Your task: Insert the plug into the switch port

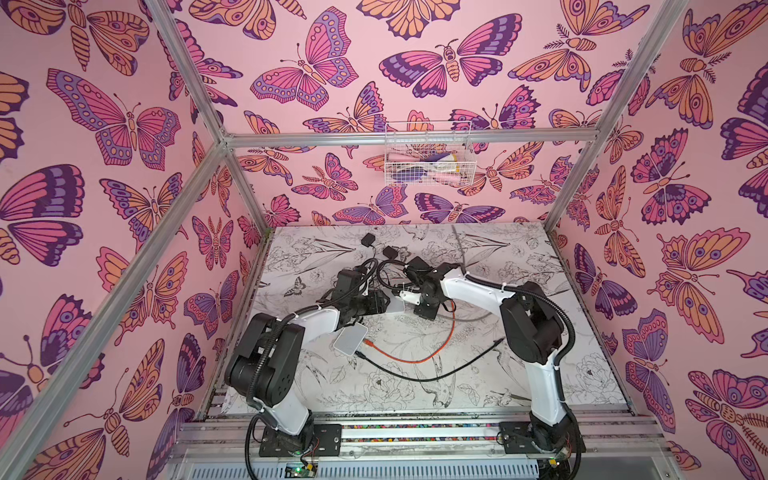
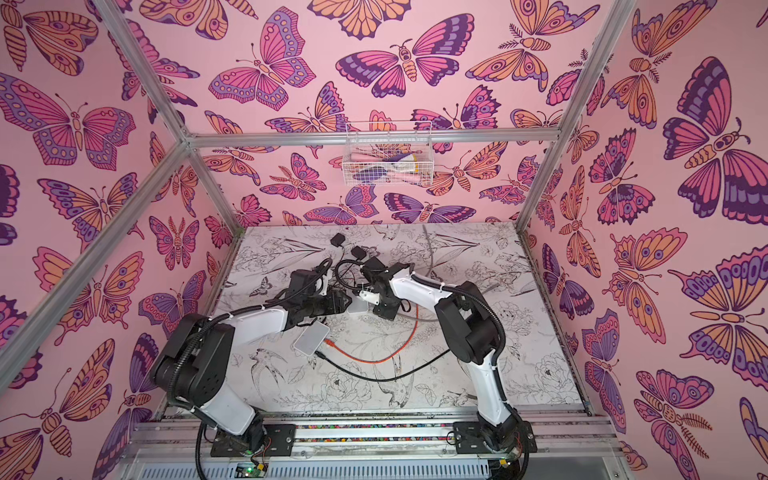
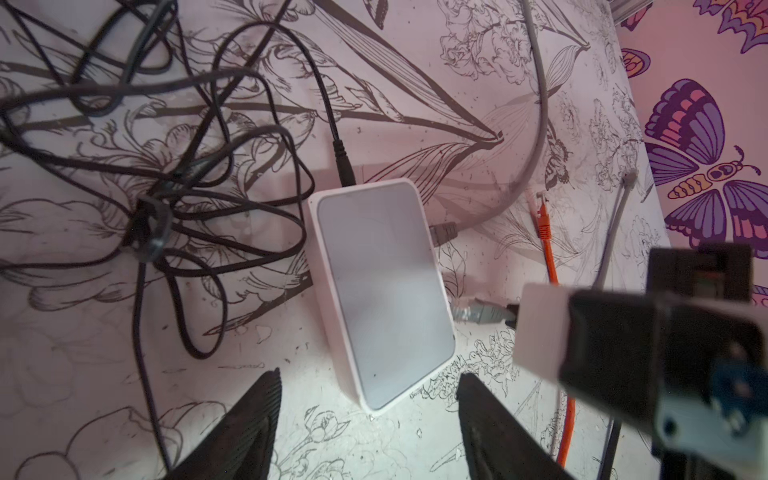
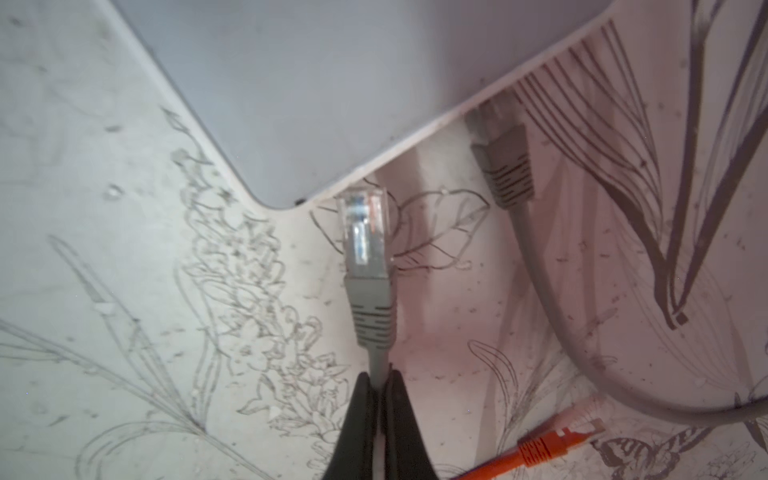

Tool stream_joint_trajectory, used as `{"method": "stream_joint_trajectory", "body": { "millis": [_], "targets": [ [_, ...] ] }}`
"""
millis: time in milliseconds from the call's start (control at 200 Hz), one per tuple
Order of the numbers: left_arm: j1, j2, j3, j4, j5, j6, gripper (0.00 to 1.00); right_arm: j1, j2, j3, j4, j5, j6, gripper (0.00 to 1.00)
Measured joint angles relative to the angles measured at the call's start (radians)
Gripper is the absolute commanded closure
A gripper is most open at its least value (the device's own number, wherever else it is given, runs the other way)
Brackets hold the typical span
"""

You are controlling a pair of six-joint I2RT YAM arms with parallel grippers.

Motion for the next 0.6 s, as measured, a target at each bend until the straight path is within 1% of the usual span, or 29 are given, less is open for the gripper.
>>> {"method": "stream_joint_trajectory", "body": {
  "millis": [110, 165, 335, 601],
  "targets": [
    [0.01, 0.024, 0.017, -0.011, -0.01, 0.005, 0.31, 0.049, 0.004, 0.011, -0.004, -0.003, 0.008, 1.0],
    [0.02, 0.027, 0.021, -0.023, -0.015, 0.01, 0.3, 0.056, 0.009, 0.02, -0.006, -0.01, 0.008, 1.0],
    [0.025, 0.028, 0.023, -0.036, -0.023, 0.027, 0.31, 0.046, 0.01, 0.037, 0.004, -0.011, 0.008, 1.0],
    [0.028, 0.063, 0.039, -0.048, -0.029, 0.043, 0.37, 0.019, 0.01, 0.037, 0.004, -0.001, 0.008, 1.0]
  ]
}}
